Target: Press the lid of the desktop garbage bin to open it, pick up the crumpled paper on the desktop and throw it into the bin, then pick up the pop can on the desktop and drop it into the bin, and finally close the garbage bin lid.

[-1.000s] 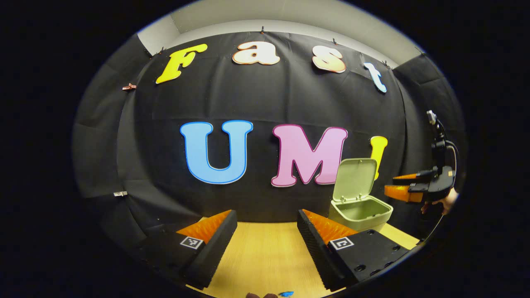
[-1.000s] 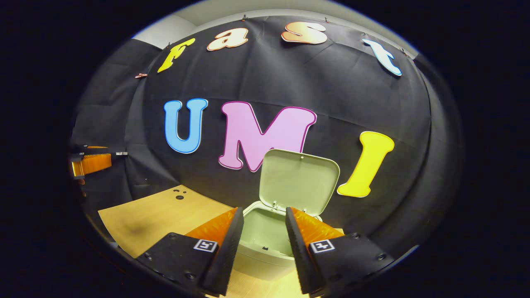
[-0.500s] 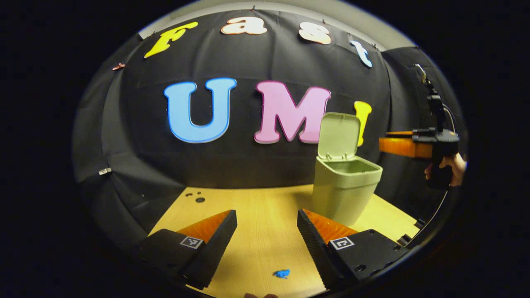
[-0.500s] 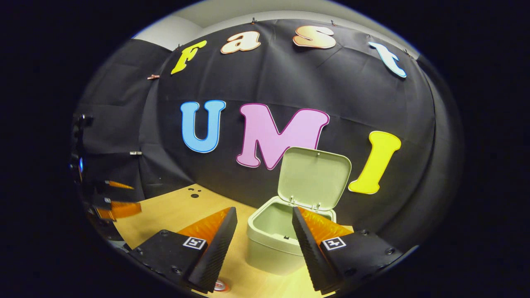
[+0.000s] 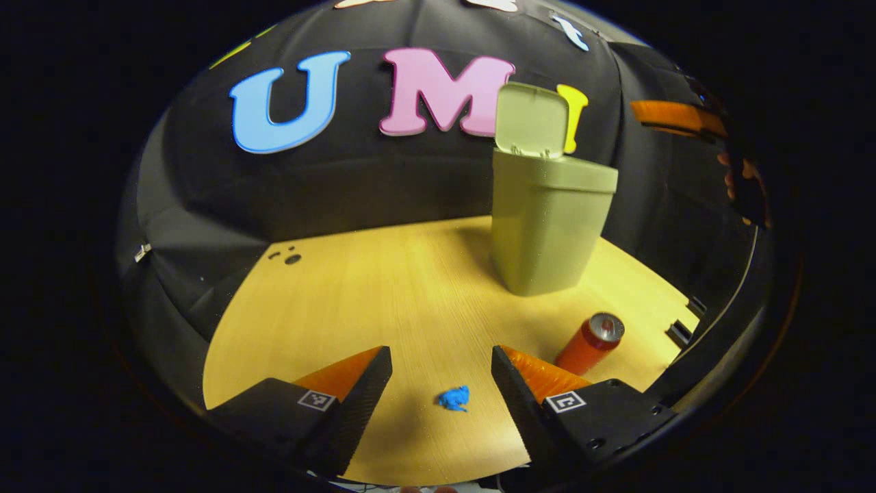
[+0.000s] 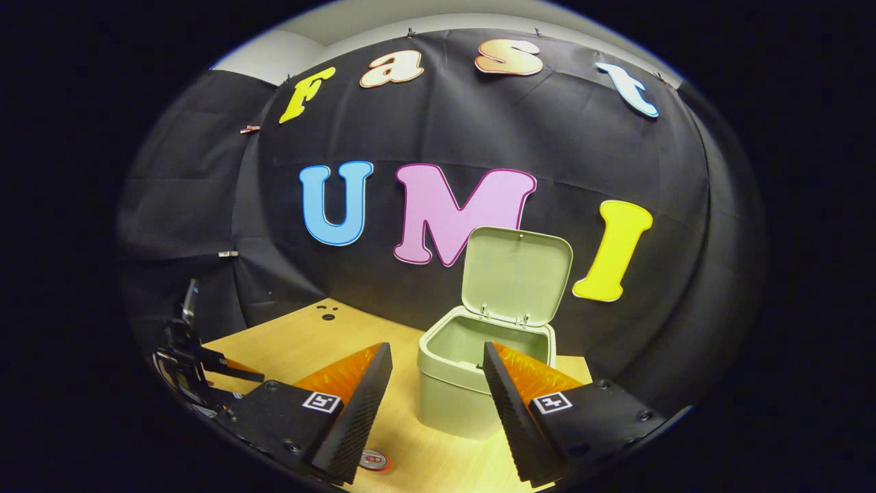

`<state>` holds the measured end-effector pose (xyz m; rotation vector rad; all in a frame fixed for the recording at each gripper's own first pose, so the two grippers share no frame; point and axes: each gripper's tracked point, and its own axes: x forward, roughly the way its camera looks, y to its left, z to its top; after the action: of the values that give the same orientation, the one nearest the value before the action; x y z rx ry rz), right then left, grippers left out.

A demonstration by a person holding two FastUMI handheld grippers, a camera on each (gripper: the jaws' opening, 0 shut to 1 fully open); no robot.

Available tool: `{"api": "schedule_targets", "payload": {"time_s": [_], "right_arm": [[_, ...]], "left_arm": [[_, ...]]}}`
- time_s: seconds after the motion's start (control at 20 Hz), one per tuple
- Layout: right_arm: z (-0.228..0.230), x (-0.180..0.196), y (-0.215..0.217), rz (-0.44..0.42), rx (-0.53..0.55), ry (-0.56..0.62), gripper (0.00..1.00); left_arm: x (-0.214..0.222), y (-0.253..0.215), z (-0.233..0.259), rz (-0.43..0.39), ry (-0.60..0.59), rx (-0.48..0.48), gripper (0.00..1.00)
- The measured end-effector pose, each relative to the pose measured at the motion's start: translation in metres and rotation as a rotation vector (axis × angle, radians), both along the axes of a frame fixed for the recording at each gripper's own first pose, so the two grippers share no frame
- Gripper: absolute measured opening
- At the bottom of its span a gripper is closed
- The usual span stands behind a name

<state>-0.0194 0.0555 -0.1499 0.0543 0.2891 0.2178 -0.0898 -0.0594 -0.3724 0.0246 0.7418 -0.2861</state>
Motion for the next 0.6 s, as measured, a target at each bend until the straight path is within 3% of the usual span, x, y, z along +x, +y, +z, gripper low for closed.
{"api": "schedule_targets", "payload": {"time_s": [0.6], "right_arm": [[-0.012, -0.026, -0.015, -0.036, -0.017, 0.068, 0.86]], "left_arm": [[-0.014, -0.005, -0.103, -0.014, 0.223, 0.073, 0.89]]}}
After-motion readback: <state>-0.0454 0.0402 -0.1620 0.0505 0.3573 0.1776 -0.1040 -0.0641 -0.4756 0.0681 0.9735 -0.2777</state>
